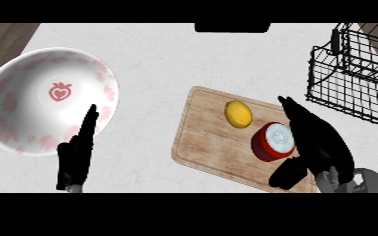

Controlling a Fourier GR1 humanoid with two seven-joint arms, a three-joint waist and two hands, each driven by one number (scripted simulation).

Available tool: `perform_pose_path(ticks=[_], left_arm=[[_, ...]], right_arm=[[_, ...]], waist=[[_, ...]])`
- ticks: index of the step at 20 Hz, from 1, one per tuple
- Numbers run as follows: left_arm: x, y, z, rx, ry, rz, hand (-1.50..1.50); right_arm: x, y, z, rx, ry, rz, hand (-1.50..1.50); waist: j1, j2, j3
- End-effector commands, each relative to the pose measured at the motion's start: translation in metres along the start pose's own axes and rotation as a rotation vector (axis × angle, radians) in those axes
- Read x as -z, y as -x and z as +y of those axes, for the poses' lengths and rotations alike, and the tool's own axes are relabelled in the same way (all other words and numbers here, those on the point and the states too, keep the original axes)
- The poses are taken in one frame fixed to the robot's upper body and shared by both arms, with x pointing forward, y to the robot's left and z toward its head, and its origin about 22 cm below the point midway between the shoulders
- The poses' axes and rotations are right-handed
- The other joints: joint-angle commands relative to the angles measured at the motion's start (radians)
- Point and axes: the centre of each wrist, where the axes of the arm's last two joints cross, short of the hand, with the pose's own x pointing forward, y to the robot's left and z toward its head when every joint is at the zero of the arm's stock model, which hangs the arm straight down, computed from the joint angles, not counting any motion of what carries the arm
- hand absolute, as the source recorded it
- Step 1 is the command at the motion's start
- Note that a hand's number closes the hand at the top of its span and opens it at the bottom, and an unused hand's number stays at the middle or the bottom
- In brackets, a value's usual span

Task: Pick the can from the cutting board and place it in the tiered basket

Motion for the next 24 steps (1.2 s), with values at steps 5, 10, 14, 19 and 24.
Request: perform_pose_path(ticks=[5, 10, 14, 19, 24], left_arm=[[-0.012, 0.016, -0.004, -0.006, 0.02, 0.073, 0.0], [0.006, 0.0, -0.021, -0.009, 0.018, 0.063, 0.0], [0.004, 0.014, -0.016, 0.006, 0.036, 0.073, 0.0], [-0.002, 0.01, -0.015, 0.008, 0.0, 0.065, 0.0], [0.008, 0.017, -0.015, 0.003, 0.001, 0.086, 0.0]], right_arm=[[0.01, -0.012, -0.003, -0.06, -0.061, 0.208, -1.5], [0.025, -0.009, 0.012, -0.056, -0.117, 0.232, -1.5], [0.028, -0.014, 0.004, -0.04, -0.12, 0.235, -1.5], [0.03, -0.009, 0.041, -0.031, -0.14, 0.247, -1.5], [0.04, -0.012, 0.031, -0.014, -0.129, 0.219, 1.5]], waist=[[-0.008, 0.005, -0.008], [-0.016, 0.008, -0.008], [-0.017, 0.008, -0.009], [-0.014, 0.006, -0.008], [-0.016, 0.008, -0.008]])
